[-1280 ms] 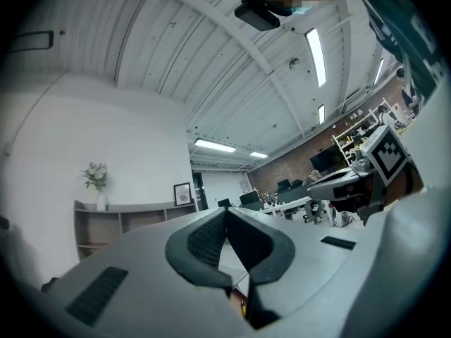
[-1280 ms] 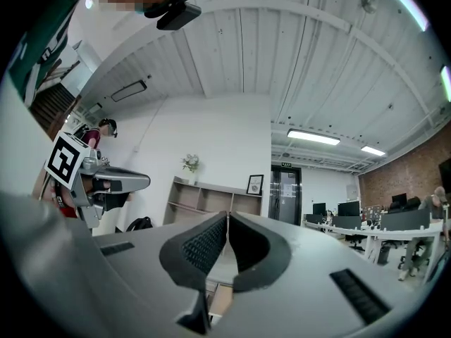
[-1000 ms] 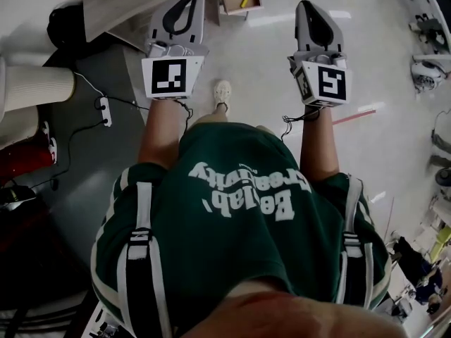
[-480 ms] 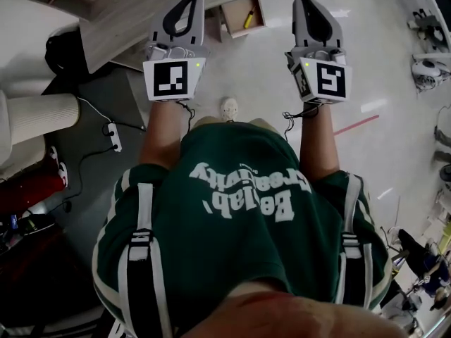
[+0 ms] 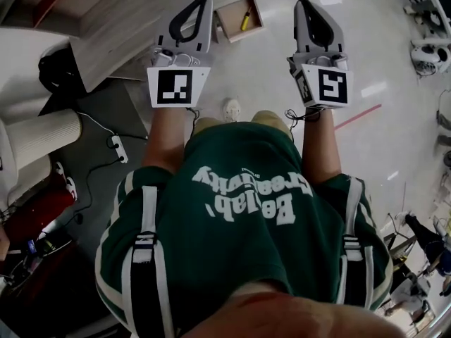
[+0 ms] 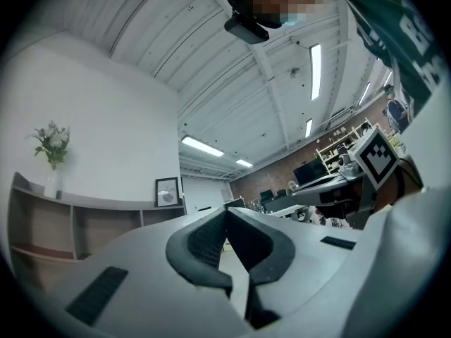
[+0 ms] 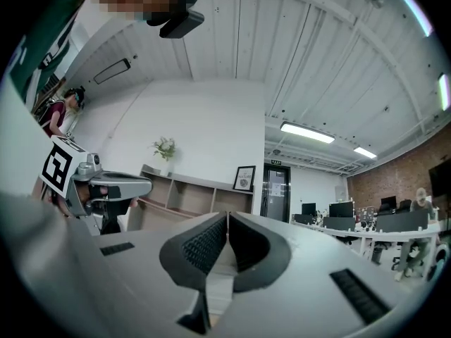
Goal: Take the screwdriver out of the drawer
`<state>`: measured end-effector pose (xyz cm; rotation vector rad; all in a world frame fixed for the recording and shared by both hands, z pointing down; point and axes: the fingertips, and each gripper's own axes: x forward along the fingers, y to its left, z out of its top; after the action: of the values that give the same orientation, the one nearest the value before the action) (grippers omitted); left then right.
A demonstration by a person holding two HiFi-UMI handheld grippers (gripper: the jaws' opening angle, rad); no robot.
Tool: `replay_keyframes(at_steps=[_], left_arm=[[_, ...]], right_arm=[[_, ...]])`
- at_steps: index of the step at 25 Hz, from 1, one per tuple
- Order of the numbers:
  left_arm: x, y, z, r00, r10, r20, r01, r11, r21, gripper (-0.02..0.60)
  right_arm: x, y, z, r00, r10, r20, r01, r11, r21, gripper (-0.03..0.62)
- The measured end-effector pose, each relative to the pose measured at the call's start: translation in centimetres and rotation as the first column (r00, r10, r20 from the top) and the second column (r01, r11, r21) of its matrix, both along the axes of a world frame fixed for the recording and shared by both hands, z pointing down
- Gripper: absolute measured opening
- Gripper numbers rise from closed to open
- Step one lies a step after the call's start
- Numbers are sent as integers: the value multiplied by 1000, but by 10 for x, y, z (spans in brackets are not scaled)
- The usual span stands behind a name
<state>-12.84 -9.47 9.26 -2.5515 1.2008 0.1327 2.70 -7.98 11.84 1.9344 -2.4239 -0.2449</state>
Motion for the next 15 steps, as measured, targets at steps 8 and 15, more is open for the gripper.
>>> replay_keyframes(at_steps=[8,15], left_arm=[[30,-32,12,999,48,26,-48,998,-30,15],[53,-68,37,999,32,-1,-32,995,-92,15]], right_arm=[[11,-34,-3,999,-26,22,24,996,85,35],[33,-72,26,997,-67,28,66,997,39,35]])
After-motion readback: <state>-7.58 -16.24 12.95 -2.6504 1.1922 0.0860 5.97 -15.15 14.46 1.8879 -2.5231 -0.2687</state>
